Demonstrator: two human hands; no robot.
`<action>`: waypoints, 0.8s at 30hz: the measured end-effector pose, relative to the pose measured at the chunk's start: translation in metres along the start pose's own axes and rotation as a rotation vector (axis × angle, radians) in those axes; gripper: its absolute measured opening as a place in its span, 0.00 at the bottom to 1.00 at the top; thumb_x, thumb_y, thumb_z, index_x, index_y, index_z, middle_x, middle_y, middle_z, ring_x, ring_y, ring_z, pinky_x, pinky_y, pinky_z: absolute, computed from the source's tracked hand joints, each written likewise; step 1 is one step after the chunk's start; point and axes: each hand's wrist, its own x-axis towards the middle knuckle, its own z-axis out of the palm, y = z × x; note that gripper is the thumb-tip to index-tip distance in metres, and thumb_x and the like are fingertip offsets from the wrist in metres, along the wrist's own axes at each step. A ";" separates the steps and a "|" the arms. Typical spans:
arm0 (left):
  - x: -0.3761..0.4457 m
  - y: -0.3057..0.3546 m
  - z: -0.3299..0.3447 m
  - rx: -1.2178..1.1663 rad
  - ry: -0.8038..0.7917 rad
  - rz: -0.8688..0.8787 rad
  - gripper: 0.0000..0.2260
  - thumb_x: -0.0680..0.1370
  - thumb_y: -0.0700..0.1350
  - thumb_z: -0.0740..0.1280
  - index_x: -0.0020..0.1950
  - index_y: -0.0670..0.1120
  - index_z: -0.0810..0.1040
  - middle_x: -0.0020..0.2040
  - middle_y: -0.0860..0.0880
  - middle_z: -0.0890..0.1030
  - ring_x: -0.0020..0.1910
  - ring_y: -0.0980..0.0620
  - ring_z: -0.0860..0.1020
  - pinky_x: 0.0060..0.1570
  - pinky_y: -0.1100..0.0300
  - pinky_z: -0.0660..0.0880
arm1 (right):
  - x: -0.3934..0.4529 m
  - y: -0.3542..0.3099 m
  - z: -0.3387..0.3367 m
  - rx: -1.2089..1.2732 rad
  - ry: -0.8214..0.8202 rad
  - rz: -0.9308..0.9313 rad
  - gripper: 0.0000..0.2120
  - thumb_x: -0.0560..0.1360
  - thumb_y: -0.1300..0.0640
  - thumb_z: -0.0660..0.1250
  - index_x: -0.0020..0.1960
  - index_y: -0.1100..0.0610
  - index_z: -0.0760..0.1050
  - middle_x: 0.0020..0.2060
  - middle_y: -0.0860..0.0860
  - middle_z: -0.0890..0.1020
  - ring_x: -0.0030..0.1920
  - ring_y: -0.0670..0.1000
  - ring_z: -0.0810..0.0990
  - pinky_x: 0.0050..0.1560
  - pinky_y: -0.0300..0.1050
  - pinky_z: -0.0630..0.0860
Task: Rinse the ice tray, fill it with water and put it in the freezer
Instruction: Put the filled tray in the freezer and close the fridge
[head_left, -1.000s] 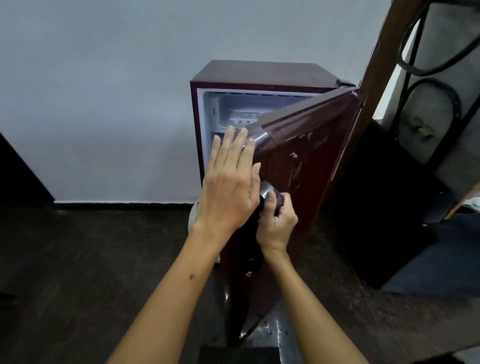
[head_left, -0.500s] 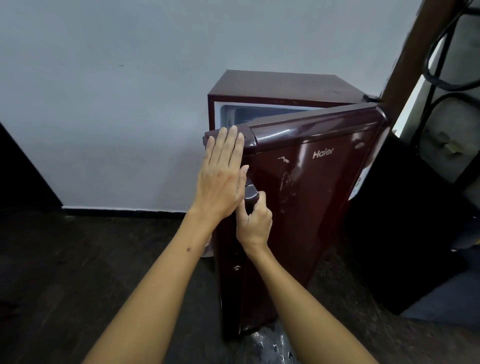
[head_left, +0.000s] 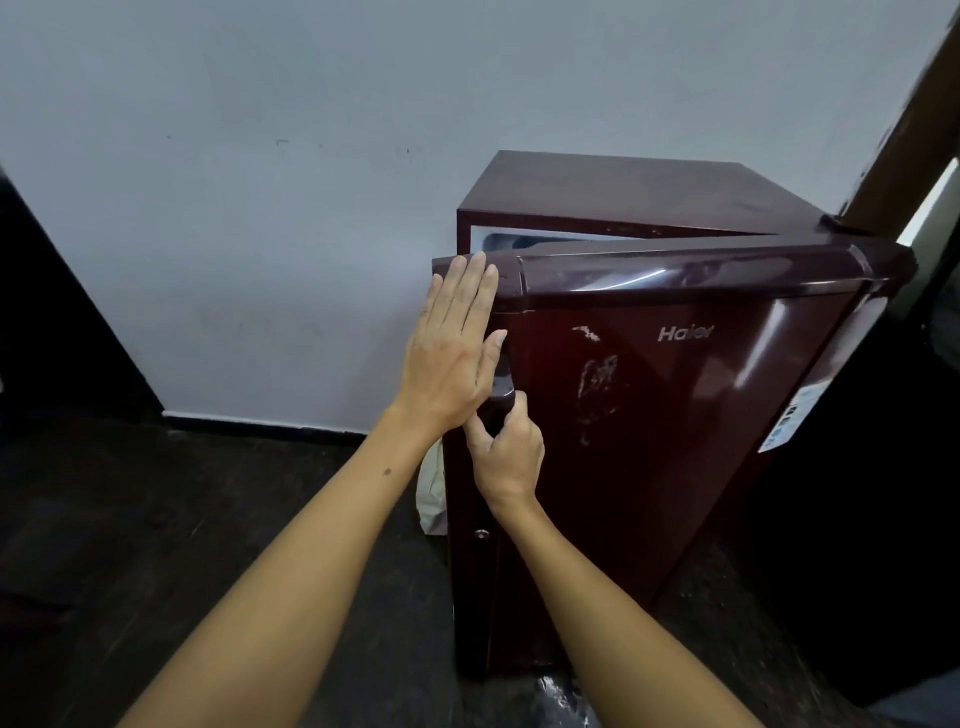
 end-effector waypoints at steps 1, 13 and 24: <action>0.003 -0.005 0.005 -0.008 0.003 0.000 0.24 0.81 0.47 0.54 0.75 0.37 0.59 0.76 0.40 0.60 0.76 0.43 0.54 0.76 0.50 0.48 | 0.004 -0.001 0.005 0.011 0.005 0.009 0.30 0.68 0.32 0.57 0.48 0.60 0.71 0.34 0.52 0.81 0.34 0.54 0.80 0.38 0.52 0.78; 0.043 -0.062 0.059 -0.092 0.011 0.065 0.27 0.80 0.50 0.55 0.75 0.37 0.59 0.76 0.39 0.60 0.76 0.42 0.54 0.75 0.47 0.50 | 0.060 0.005 0.061 -0.003 0.053 0.073 0.19 0.73 0.48 0.71 0.53 0.61 0.72 0.32 0.48 0.77 0.31 0.48 0.76 0.36 0.42 0.72; 0.068 -0.092 0.097 -0.162 0.036 0.101 0.27 0.80 0.50 0.54 0.74 0.36 0.59 0.76 0.39 0.59 0.76 0.42 0.53 0.75 0.47 0.48 | 0.094 0.015 0.093 -0.025 0.113 0.098 0.23 0.73 0.46 0.70 0.57 0.62 0.69 0.35 0.54 0.79 0.35 0.53 0.79 0.39 0.51 0.77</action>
